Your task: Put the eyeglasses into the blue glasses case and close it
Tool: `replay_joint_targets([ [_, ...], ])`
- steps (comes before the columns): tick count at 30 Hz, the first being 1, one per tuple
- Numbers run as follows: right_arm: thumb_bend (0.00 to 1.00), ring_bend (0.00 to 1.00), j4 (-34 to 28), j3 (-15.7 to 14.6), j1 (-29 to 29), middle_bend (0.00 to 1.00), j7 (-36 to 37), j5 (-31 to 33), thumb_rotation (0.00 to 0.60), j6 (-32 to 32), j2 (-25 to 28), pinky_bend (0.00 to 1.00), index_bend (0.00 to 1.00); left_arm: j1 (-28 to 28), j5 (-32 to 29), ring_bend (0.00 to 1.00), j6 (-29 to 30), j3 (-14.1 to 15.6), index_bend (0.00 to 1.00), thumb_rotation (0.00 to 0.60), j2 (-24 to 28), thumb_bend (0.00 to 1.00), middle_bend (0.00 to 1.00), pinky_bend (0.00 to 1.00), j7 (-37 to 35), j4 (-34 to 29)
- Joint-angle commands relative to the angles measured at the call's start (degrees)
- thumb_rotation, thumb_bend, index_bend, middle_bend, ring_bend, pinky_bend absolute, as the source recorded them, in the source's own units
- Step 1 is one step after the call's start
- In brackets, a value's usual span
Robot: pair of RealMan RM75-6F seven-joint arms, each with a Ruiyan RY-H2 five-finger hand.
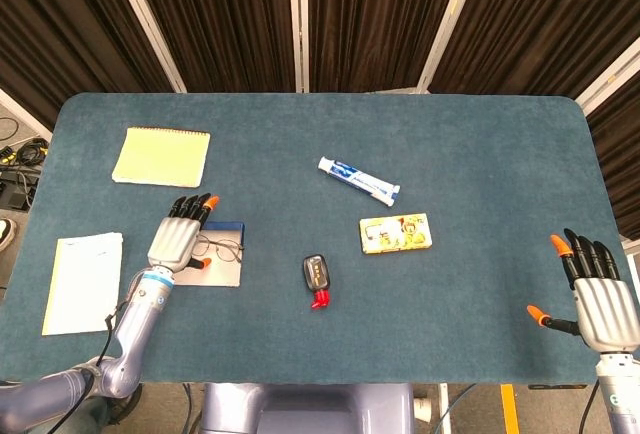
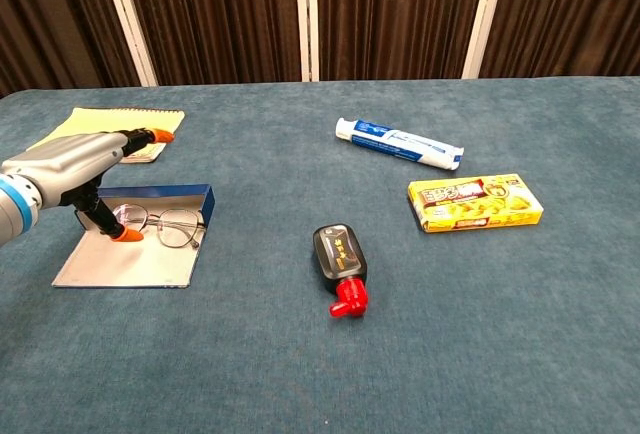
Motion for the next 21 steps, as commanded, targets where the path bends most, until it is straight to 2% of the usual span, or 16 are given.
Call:
replay_joint_targets([
  [1,0.00,0.00,0.1,0.1,0.0,0.00,-0.1,0.2,0.600,0.0,-0.1,0.00,0.00,-0.7,-0.6,0.00,-0.9,-0.3,0.00,0.600,-0.5,0.13,0.00,0.00,0.2,1.2],
  [21,0.00,0.00,0.2,1.3,0.5,0.00,-1.7,3.1,0.600,-0.9,-0.5,0.00,0.00,-7.7,-6.2,0.00,-7.6,-4.7,0.00,0.600,-4.9,0.15,0.00,0.00,-0.2,12.0],
])
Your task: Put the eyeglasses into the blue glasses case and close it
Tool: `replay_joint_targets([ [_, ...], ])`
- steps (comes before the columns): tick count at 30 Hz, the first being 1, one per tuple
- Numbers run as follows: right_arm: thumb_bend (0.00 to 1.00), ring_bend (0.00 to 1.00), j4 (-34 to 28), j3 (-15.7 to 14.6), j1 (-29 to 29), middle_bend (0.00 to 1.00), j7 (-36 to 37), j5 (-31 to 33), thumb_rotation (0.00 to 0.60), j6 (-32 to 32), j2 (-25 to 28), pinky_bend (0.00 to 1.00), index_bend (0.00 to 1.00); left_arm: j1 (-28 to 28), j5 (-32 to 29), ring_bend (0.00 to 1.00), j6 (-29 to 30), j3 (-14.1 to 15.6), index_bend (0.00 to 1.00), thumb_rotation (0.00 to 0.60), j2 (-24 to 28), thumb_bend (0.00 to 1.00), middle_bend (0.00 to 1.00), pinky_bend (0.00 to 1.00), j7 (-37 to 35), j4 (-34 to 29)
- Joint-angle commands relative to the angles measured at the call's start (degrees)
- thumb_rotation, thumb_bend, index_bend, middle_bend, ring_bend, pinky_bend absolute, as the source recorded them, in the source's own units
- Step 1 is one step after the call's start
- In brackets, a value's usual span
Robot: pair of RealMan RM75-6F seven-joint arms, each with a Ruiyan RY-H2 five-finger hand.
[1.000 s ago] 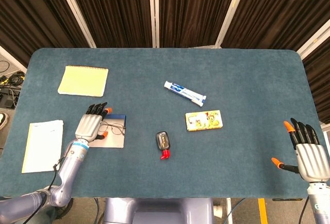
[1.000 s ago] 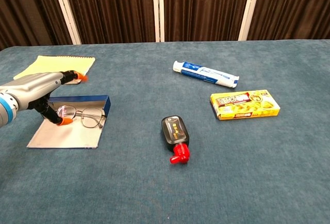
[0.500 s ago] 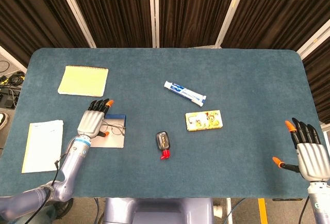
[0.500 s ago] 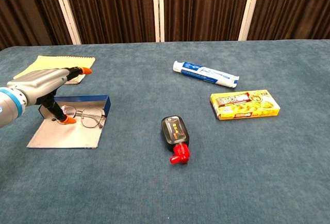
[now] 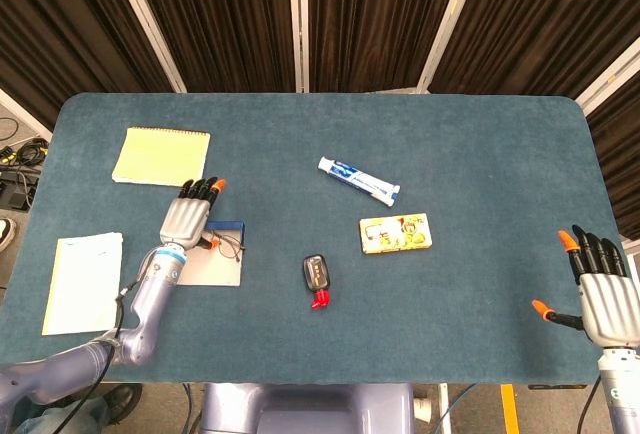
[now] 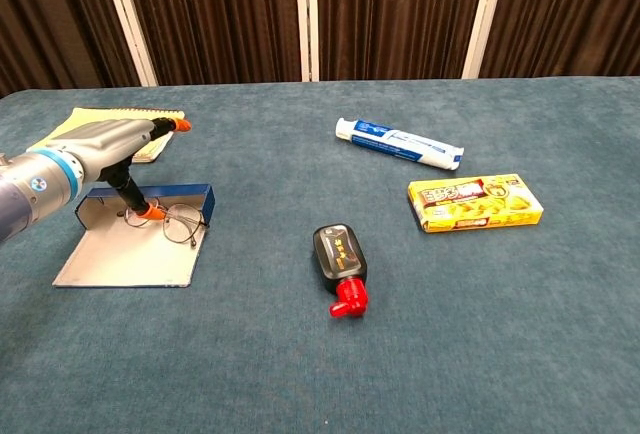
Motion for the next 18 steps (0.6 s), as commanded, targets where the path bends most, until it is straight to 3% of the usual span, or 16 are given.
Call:
replay_joint_targets([
  [1,0.00,0.00,0.1,0.1,0.1,0.00,-0.1,0.2,0.600,-0.1,-0.1,0.00,0.00,-0.8,-0.7,0.00,-0.6,-0.7,0.00,0.600,-0.6,0.15,0.00,0.00,-0.6,1.4],
  [7,0.00,0.00,0.1,0.1,0.1,0.00,-0.4,0.4,0.600,-0.2,-0.2,0.00,0.00,-1.0,-0.6,0.00,-0.6,-0.8,0.00,0.600,-0.2,0.17,0.00,0.00,-2.2,2.0],
  [18,0.00,0.00,-0.1,0.0,0.0,0.00,-0.1,0.2,0.600,0.0,0.0,0.00,0.00,1.3,-0.8,0.00,0.4,2.3,0.00,0.600,5.7,0.17,0.00,0.00,0.9,-8.2],
])
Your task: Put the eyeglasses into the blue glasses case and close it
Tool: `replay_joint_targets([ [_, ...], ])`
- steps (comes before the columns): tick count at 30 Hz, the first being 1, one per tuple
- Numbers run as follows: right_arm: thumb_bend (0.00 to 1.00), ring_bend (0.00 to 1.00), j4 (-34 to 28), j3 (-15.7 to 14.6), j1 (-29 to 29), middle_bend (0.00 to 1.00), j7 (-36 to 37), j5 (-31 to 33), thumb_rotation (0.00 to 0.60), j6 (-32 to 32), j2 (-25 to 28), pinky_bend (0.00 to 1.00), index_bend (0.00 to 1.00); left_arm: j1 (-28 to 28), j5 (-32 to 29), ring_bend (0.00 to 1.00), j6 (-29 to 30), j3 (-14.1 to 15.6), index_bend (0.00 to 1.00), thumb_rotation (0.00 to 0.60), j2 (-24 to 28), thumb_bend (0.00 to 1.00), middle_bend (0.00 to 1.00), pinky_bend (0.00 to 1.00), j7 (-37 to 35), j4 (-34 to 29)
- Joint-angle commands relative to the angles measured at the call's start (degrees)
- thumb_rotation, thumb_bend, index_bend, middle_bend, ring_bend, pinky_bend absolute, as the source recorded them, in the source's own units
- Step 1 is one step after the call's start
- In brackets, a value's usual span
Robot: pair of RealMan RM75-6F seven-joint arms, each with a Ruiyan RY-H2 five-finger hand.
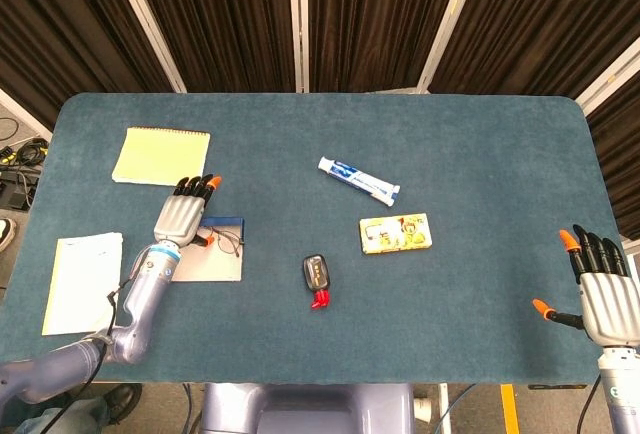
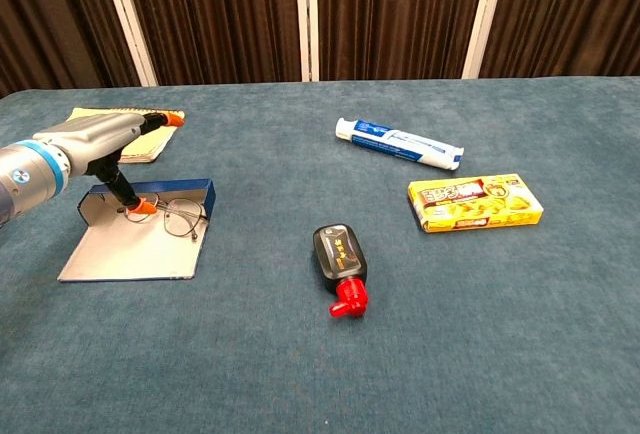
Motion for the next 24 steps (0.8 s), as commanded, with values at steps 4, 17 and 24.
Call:
replay_joint_targets([
  [4,0.00,0.00,-0.1,0.0,0.0,0.00,0.5,-0.2,0.600,0.1,0.2,0.00,0.00,0.2,2.2,0.00,1.0,1.9,0.00,0.600,2.1,0.17,0.00,0.00,0.9,-7.1],
  [17,0.00,0.00,0.2,0.2,0.0,0.00,1.8,0.3,0.600,-0.3,0.6,0.00,0.00,-2.1,2.1,0.00,1.7,1.7,0.00,0.600,-3.2,0.17,0.00,0.00,2.9,-4.0],
  [24,0.00,0.00,0.3,0.2,0.1,0.00,1.3,0.5,0.600,-0.4,0.4,0.00,0.00,-3.0,1.4,0.00,0.8,1.1,0.00,0.600,-4.4,0.17,0.00,0.00,2.0,-0.1],
])
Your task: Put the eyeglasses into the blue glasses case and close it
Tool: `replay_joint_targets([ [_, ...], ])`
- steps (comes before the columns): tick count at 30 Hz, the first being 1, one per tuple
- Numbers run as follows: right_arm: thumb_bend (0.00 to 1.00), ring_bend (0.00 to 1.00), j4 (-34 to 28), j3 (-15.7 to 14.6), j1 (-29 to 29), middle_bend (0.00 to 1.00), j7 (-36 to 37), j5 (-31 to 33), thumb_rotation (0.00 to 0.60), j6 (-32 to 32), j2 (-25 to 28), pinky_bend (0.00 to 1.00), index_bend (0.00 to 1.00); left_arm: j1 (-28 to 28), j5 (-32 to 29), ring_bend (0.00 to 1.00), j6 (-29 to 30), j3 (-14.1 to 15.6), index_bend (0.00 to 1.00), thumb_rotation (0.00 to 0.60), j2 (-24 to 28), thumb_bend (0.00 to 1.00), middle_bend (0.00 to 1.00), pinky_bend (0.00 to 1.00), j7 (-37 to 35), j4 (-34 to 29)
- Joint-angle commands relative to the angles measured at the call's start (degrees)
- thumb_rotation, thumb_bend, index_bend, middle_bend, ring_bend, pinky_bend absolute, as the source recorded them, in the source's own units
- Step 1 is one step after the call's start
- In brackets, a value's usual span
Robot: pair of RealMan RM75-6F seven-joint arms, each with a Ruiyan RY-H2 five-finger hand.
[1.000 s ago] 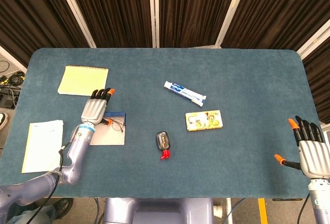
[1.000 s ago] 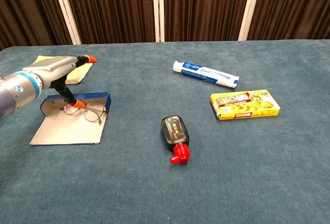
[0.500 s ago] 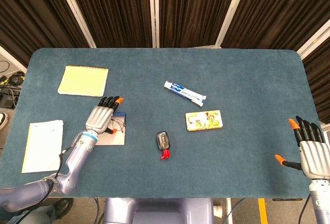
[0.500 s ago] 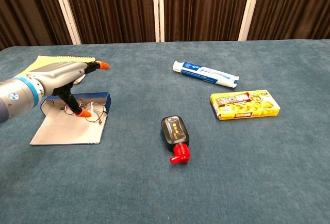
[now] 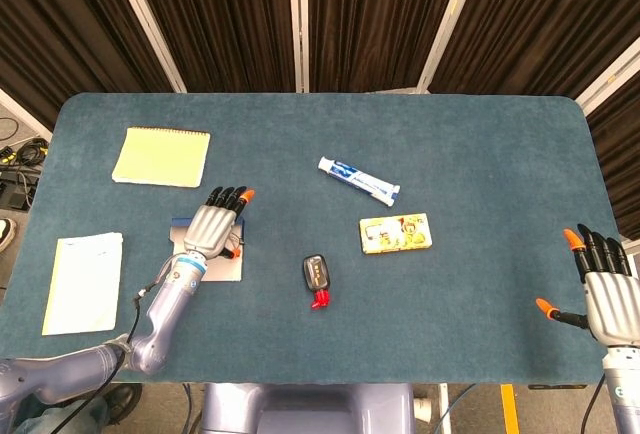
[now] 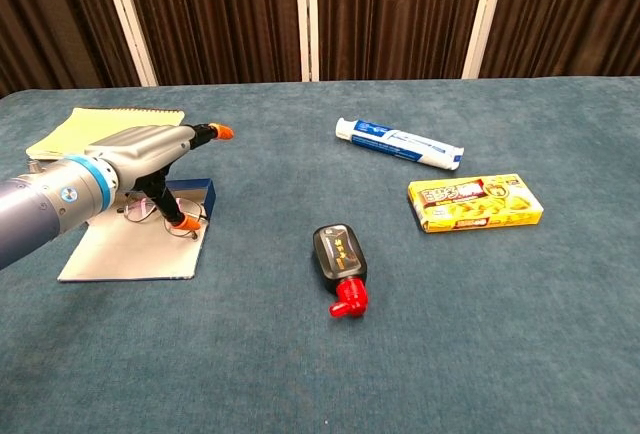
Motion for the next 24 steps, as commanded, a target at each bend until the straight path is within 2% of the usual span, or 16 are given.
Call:
replay_joint_targets([
  [1,0.00,0.00,0.0,0.0,0.0,0.00,-0.2,0.1,0.600,-0.1,-0.1,0.00,0.00,-0.3,-0.5,0.00,-0.3,-0.3,0.00,0.600,-0.4,0.18,0.00,0.00,-0.4,1.4],
  [16,0.00,0.00,0.2,0.1,0.2,0.00,-0.6,0.6,0.600,-0.4,-0.3,0.00,0.00,-0.4,-0.9,0.00,-1.0,-1.7,0.00,0.600,0.2,0.18,0.00,0.00,-4.7,5.3],
  [24,0.00,0.00,0.0,0.0,0.1,0.00,-0.6,0.4,0.600,-0.2,-0.3,0.00,0.00,1.3,1.9,0.00,0.0,0.8,0.00,0.600,2.4,0.18,0.00,0.00,-6.3,2.2],
])
